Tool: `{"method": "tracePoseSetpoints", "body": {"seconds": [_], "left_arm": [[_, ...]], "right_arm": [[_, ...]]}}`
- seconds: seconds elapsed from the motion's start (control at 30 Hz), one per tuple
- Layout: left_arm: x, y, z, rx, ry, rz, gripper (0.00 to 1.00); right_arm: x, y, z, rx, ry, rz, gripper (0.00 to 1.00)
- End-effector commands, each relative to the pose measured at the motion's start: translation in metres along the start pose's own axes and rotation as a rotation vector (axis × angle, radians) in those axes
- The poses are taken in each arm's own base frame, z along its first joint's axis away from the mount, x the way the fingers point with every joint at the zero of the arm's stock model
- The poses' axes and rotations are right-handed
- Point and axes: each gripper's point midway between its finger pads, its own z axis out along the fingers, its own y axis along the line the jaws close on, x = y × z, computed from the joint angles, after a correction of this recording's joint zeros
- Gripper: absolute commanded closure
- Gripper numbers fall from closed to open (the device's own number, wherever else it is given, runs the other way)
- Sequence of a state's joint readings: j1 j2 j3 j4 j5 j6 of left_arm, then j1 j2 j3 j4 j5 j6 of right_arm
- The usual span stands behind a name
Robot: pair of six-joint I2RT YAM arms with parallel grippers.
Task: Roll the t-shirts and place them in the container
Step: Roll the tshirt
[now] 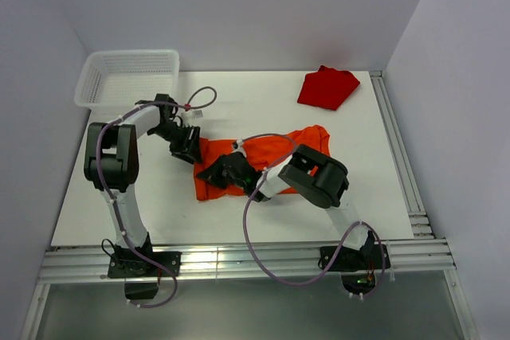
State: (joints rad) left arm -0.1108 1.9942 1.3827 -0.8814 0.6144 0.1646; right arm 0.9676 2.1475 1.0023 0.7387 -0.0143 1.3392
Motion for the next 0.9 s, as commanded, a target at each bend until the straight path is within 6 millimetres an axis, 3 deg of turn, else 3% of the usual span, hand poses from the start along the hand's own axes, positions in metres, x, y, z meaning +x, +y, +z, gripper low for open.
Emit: {"method": "tracePoseSetpoints", "body": {"seconds": [0.0,0.1,0.2,0.27,0.3,0.43,0.47,0.73,0.87], "left_arm": [[-0.022,-0.002,0.007,0.054,-0.091,0.031,0.48],[-0.027,0.007,0.016,0.035,-0.103,-0.005,0.52],[-0.033,0.015,0.021,0.009,-0.100,-0.031,0.64],[-0.035,0.019,0.021,-0.023,-0.096,-0.041,0.78],[-0.036,0.024,0.020,-0.057,-0.094,-0.043,0.84],[-0.037,0.029,0.017,-0.128,-0.086,-0.044,0.98],[-0.039,0.028,0.015,-0.142,-0.090,-0.038,0.99],[-0.042,0.029,0.005,-0.261,-0.070,0.010,1.00],[-0.043,0.029,0.003,-0.308,-0.054,0.025,1.00]], "right_arm": [[0.003,0.008,-0.001,-0.052,0.022,0.031,0.93],[0.002,0.009,-0.002,-0.055,0.021,0.030,0.93],[0.003,0.006,-0.001,-0.036,0.025,0.015,0.90],[0.000,0.009,-0.001,-0.025,0.009,-0.010,0.84],[0.000,0.004,-0.003,0.017,0.008,-0.024,0.73],[-0.006,0.002,-0.007,0.138,-0.049,-0.133,0.52],[-0.011,0.010,-0.007,0.151,-0.085,-0.151,0.50],[-0.025,0.014,-0.030,0.348,-0.171,-0.269,0.44],[-0.030,0.034,-0.034,0.381,-0.210,-0.327,0.43]]}}
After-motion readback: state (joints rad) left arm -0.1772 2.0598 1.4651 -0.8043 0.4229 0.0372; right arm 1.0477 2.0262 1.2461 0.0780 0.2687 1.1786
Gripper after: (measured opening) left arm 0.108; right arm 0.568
